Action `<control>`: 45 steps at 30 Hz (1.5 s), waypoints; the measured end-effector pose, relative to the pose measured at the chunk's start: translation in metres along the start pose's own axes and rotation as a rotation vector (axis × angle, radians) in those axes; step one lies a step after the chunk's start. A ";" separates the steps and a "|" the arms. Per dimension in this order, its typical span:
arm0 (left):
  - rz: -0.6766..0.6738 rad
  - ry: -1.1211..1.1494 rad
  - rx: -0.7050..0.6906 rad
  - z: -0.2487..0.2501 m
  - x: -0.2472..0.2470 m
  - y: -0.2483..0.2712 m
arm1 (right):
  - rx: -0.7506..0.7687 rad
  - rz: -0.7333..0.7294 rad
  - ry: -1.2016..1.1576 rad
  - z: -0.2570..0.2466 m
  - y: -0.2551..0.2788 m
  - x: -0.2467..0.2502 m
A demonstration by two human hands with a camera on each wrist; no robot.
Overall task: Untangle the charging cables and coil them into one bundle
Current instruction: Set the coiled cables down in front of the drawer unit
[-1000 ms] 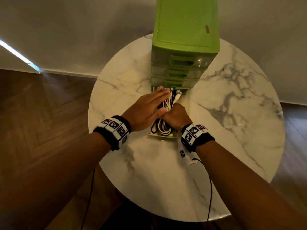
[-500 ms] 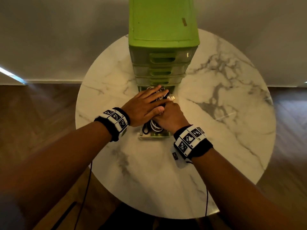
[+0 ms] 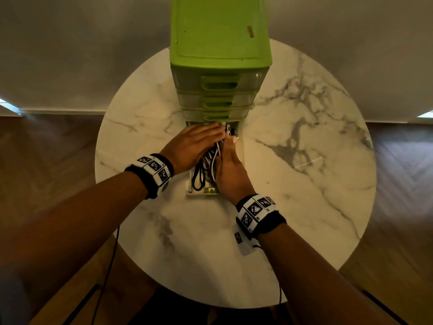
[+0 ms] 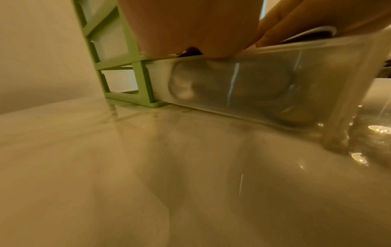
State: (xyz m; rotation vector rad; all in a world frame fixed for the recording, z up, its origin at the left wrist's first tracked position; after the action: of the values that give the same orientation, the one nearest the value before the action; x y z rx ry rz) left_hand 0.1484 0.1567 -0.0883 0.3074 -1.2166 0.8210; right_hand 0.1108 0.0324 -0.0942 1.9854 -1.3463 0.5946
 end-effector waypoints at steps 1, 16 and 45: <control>-0.014 -0.104 -0.014 0.001 -0.001 -0.002 | -0.007 0.002 0.030 0.001 -0.001 -0.001; -0.070 0.130 0.032 -0.013 0.011 0.010 | 0.245 -0.077 0.543 0.002 0.029 0.002; 0.375 0.651 0.707 -0.085 0.035 0.004 | 0.325 -0.197 0.581 -0.003 -0.033 0.036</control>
State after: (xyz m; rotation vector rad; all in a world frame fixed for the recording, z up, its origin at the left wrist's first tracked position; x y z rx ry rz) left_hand 0.2091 0.2253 -0.0869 0.3427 -0.3396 1.5320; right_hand 0.1546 0.0201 -0.0762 1.9383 -0.7252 1.2388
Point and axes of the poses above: each hand's wrist, its own y-axis away from the middle knuckle, its own x-axis out of the back of the hand, z = x × y, the point moved 6 cm from there along -y, towards the middle knuckle, and after that the axes turned 8 degrees about -x, right-handed, at the moved point
